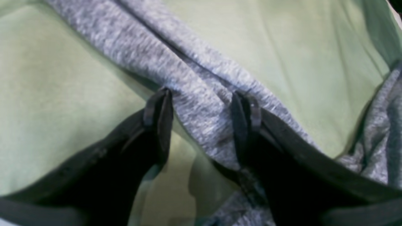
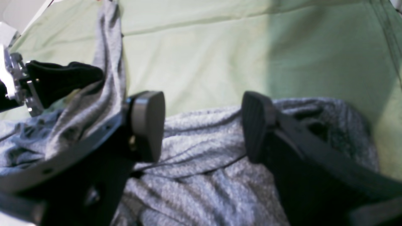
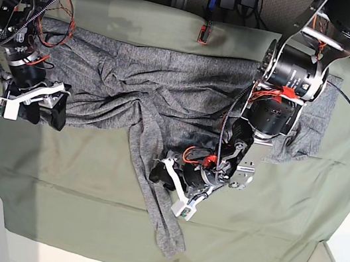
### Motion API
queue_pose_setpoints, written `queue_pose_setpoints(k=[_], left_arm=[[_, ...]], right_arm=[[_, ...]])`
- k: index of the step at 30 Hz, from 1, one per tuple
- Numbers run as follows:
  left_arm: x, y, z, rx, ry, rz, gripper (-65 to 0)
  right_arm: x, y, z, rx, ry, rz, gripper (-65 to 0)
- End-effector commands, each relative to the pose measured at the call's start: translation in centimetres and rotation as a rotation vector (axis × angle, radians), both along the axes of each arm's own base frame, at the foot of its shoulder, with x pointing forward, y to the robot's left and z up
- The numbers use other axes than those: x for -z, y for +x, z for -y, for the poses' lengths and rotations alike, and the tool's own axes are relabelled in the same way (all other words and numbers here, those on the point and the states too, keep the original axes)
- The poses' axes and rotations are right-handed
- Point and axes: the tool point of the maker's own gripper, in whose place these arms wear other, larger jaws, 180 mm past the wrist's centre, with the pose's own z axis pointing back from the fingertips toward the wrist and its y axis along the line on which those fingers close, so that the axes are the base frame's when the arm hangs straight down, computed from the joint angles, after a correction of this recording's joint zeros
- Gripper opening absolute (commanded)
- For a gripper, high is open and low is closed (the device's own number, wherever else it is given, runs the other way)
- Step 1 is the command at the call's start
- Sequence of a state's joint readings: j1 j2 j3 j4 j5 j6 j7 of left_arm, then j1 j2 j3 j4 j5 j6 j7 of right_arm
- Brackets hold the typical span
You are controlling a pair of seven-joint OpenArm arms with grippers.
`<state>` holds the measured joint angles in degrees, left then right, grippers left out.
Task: Fold the T-shirt properly
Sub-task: 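Lay the sleeve over the folded band with the left gripper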
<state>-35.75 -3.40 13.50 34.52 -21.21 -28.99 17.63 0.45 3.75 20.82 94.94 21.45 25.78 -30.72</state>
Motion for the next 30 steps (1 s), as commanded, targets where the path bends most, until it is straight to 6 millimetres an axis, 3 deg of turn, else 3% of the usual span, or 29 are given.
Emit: queue_pose_setpoints(k=[1,3,7,9,13,15,19,24,30], left_arm=[[-2.5,1.5,0.9,0.018,-0.022,0.058,-32.9],[-2.3,1.3,1.3,0.033,-0.002,0.055,-40.9],[-2.5,1.5,1.8,0.042,0.006,0.086,-64.0],[-3.2,2.1,1.2,0.034,0.015,0.122,-65.0],[-4.0,2.8,-2.1,0.052,0.066,0.115,-65.0],[-4.1,1.1,-2.5,0.160,0.050,0.067,-65.0],[-4.0,-1.8,-4.7,0.169,-0.003,-0.053,-65.0],[-7.0,-6.0,-7.5,0.217,0.000,0.066,-65.0],[-10.4,-12.4,-7.2,0.373,0.087,0.185,-65.0]], right_arm=[[-1.6,0.6,-0.1,-0.007,0.009,0.059,-27.0],[-1.7,0.6,-0.1,-0.007,0.009,0.060,-27.0],[-1.6,0.6,-0.1,-0.007,0.009,0.059,-27.0],[-1.6,0.6,-0.1,-0.007,0.008,0.059,-27.0],[-1.7,0.6,-0.1,-0.007,0.008,0.060,-27.0],[-1.6,0.6,-0.1,-0.007,0.008,0.059,-27.0],[-1.7,0.6,-0.1,-0.006,0.008,0.061,-27.0],[-1.4,0.6,0.3,-0.004,-0.028,0.050,-27.0],[-2.5,1.1,0.9,0.010,-0.035,0.106,-27.0]])
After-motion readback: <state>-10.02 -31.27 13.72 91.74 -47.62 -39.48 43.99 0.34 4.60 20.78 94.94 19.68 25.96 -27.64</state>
